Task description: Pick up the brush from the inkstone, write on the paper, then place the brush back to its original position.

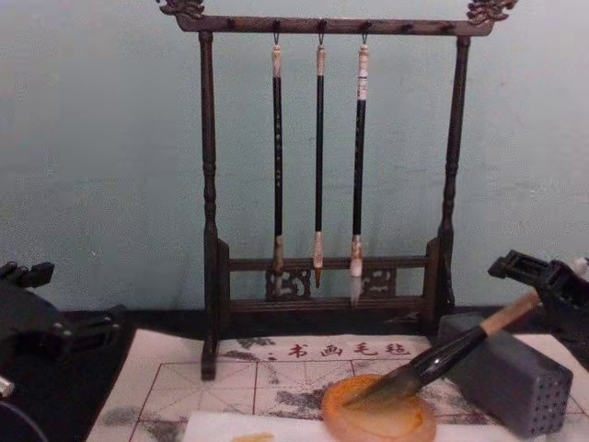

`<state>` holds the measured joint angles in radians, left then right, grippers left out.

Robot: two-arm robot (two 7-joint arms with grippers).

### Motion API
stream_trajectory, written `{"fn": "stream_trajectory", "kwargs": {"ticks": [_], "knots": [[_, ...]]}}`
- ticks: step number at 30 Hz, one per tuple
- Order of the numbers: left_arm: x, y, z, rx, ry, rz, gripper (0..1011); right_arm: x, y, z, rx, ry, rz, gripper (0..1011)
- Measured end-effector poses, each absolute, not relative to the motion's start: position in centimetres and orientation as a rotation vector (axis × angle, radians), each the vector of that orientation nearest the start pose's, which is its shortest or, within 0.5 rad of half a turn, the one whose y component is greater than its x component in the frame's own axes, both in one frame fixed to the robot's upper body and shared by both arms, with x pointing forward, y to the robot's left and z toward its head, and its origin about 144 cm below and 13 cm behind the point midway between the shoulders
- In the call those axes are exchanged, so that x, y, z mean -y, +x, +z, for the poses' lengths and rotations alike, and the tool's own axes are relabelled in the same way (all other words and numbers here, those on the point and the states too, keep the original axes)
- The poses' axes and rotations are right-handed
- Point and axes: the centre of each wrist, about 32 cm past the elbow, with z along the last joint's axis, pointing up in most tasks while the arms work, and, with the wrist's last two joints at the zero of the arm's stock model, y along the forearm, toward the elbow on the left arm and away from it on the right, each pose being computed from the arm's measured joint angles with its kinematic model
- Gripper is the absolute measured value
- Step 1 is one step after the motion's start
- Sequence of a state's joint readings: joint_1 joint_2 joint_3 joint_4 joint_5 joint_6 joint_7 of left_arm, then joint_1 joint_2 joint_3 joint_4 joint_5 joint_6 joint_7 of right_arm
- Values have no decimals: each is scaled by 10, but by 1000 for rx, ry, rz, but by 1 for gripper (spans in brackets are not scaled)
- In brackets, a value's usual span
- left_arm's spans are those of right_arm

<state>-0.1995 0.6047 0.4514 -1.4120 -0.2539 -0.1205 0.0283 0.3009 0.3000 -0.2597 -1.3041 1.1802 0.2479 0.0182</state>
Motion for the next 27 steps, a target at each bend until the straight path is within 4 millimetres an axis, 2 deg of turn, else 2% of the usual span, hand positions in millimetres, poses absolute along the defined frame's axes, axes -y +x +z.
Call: {"fn": "stream_trajectory", "kwargs": {"ticks": [3, 7, 8, 10, 11, 13, 14, 17, 19, 20, 22, 23, 25, 27], "knots": [[-310, 489, 1140, 285, 304, 1248, 1001, 261, 536, 1158, -850, 361, -1212, 846], [-310, 489, 1140, 285, 304, 1248, 1001, 261, 536, 1158, -850, 362, -1212, 778], [-310, 489, 1140, 285, 304, 1248, 1001, 261, 536, 1158, -851, 362, -1212, 722], [-310, 489, 1140, 285, 304, 1248, 1001, 261, 536, 1158, -851, 362, -1212, 687], [-310, 489, 1140, 285, 304, 1248, 1001, 261, 536, 1158, -851, 362, -1212, 630], [-310, 489, 1140, 285, 304, 1248, 1001, 261, 536, 1158, -851, 362, -1212, 586], [-310, 489, 1140, 285, 304, 1248, 1001, 261, 536, 1158, -851, 362, -1212, 524], [-310, 489, 1140, 285, 304, 1248, 1001, 261, 536, 1157, -851, 361, -1212, 466], [-310, 489, 1140, 285, 304, 1248, 1001, 261, 536, 1157, -851, 361, -1212, 372], [-310, 489, 1140, 285, 304, 1248, 1001, 261, 536, 1157, -851, 361, -1212, 372], [-310, 489, 1140, 285, 304, 1248, 1001, 262, 536, 1157, -851, 361, -1212, 266], [-310, 489, 1140, 285, 304, 1248, 1001, 262, 536, 1157, -851, 361, -1212, 266], [-310, 489, 1140, 285, 304, 1248, 1001, 261, 536, 1157, -851, 361, -1211, 202], [-310, 489, 1140, 285, 304, 1248, 1001, 261, 536, 1157, -851, 361, -1211, 197]]}}
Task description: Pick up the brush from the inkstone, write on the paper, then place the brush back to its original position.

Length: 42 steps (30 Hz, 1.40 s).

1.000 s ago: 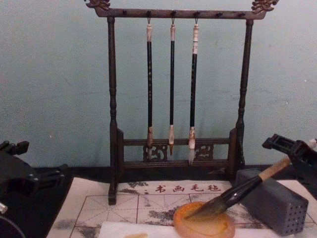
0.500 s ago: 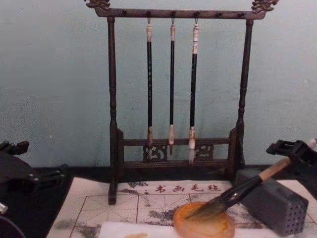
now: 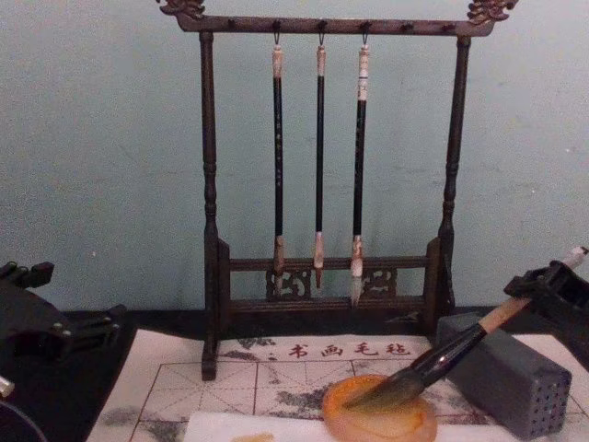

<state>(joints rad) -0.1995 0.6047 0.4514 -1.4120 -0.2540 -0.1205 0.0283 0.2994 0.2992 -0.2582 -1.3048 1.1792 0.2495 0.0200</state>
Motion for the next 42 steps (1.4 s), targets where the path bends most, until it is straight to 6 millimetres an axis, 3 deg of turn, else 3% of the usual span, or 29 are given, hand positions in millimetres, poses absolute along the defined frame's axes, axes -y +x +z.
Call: {"fn": "stream_trajectory", "kwargs": {"ticks": [22, 42], "knots": [[-310, 489, 1140, 285, 305, 1248, 1001, 261, 536, 1157, -843, 360, -1209, 197], [-310, 489, 1140, 285, 304, 1248, 1001, 263, 534, 1166, -675, 383, -1161, 195]]}}
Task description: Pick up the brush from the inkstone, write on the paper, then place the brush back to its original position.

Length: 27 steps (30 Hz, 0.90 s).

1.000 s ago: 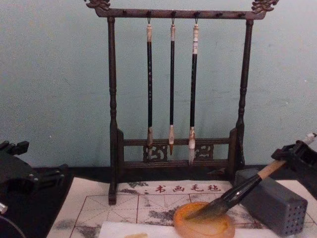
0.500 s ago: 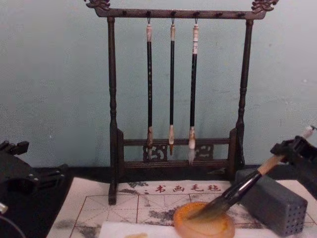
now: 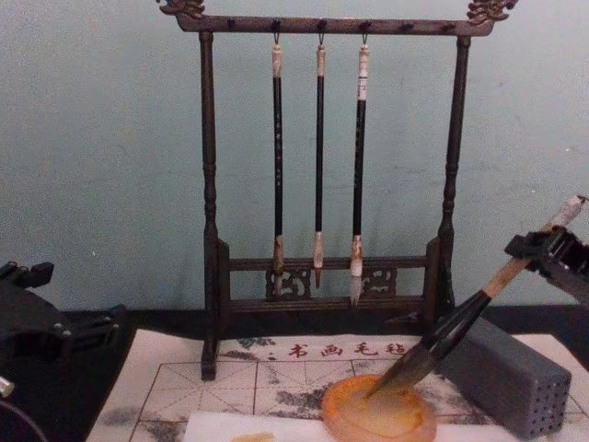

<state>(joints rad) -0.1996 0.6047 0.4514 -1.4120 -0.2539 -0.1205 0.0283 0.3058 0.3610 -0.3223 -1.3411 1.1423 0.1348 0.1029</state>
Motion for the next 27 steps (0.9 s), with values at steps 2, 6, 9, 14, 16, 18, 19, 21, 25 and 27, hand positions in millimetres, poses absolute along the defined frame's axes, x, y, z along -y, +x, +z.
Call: {"fn": "stream_trajectory", "kwargs": {"ticks": [2, 6, 9, 14, 16, 18, 19, 21, 25, 27], "knots": [[-310, 489, 1140, 285, 304, 1248, 1001, 264, 533, 1165, -660, 384, -1160, 195], [-310, 489, 1140, 285, 304, 1248, 1001, 265, 532, 1165, -618, 381, -1160, 195], [-310, 489, 1140, 285, 304, 1248, 1001, 266, 531, 1164, -583, 374, -1162, 195], [-310, 489, 1140, 285, 305, 1248, 1001, 267, 529, 1163, -533, 358, -1172, 195], [-310, 489, 1140, 285, 304, 1248, 1001, 267, 529, 1163, -525, 355, -1175, 195], [-310, 489, 1140, 285, 304, 1248, 1001, 268, 529, 1163, -515, 354, -1179, 197], [-310, 489, 1140, 285, 304, 1248, 1001, 269, 528, 1163, -509, 354, -1181, 195], [-310, 489, 1140, 285, 304, 1248, 1001, 269, 528, 1163, -502, 355, -1183, 195], [-310, 489, 1140, 285, 304, 1248, 1001, 271, 527, 1164, -487, 361, -1185, 197], [-310, 489, 1140, 285, 304, 1248, 1001, 271, 526, 1165, -480, 364, -1183, 197]]}}
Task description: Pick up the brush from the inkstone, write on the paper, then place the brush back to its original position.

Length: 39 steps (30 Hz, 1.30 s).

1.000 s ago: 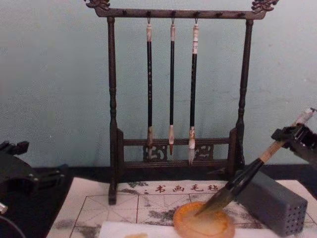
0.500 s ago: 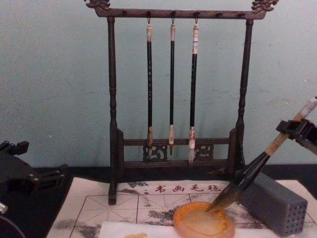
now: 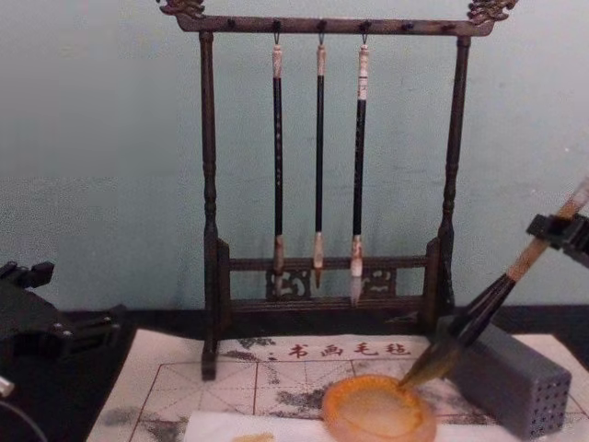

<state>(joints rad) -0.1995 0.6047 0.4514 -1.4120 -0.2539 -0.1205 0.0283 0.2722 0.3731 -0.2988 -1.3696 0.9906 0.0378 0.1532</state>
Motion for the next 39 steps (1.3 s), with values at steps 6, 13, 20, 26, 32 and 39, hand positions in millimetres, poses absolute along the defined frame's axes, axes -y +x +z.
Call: {"fn": "stream_trajectory", "kwargs": {"ticks": [6, 13, 20, 26, 32, 39], "knots": [[-310, 489, 1140, 285, 304, 1248, 1001, 273, 522, 1169, -458, 379, -1168, 197], [-310, 489, 1140, 285, 304, 1248, 1001, 277, 515, 1175, -429, 395, -1135, 195], [-310, 489, 1140, 285, 304, 1248, 1001, 285, 504, 1181, -398, 375, -1066, 195], [-310, 489, 1140, 285, 304, 1248, 1001, 295, 490, 1185, -371, 355, -996, 197], [-310, 489, 1140, 285, 304, 1248, 1001, 302, 474, 1187, -335, 338, -917, 197], [-310, 489, 1140, 285, 304, 1248, 1001, 302, 459, 1181, -245, 305, -821, 197]]}}
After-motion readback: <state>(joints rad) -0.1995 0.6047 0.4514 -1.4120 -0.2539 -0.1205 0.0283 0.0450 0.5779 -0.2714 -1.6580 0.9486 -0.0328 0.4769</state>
